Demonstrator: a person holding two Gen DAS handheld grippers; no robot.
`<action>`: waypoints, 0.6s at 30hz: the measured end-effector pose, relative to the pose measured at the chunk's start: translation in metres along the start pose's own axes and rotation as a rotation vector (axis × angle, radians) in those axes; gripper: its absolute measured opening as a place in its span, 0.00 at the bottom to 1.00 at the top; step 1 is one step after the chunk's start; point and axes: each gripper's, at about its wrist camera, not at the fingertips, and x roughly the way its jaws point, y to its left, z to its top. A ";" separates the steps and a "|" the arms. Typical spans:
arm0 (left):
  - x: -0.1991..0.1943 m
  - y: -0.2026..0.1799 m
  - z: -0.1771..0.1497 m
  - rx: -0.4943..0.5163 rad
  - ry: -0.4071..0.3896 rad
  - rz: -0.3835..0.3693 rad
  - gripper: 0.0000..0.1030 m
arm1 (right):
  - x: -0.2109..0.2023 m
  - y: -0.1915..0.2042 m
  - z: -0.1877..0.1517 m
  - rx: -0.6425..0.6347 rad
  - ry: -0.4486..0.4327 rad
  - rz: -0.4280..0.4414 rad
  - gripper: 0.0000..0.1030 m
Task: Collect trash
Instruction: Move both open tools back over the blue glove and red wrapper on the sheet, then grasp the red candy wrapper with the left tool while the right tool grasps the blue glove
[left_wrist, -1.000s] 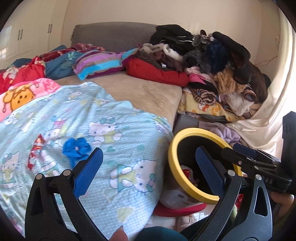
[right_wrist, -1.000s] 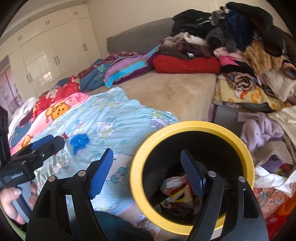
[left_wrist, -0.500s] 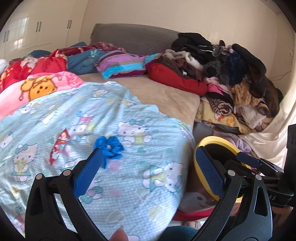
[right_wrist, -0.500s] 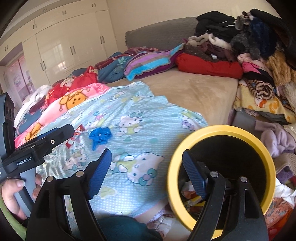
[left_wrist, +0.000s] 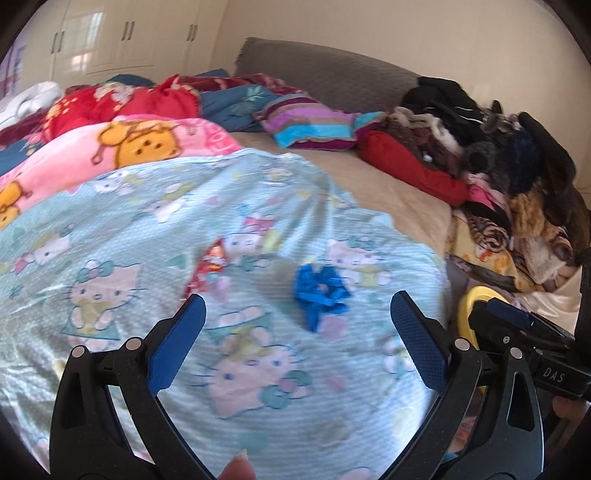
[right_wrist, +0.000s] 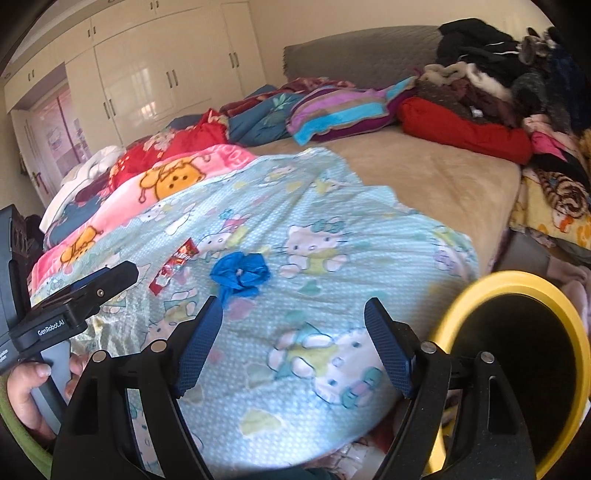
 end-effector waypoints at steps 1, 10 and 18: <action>0.001 0.007 0.000 -0.007 0.003 0.006 0.89 | 0.006 0.003 0.002 -0.004 0.007 0.006 0.75; 0.024 0.050 0.003 -0.057 0.045 0.052 0.73 | 0.072 0.030 0.018 -0.061 0.077 0.049 0.75; 0.058 0.073 0.007 -0.079 0.102 0.083 0.57 | 0.124 0.037 0.030 -0.045 0.137 0.079 0.74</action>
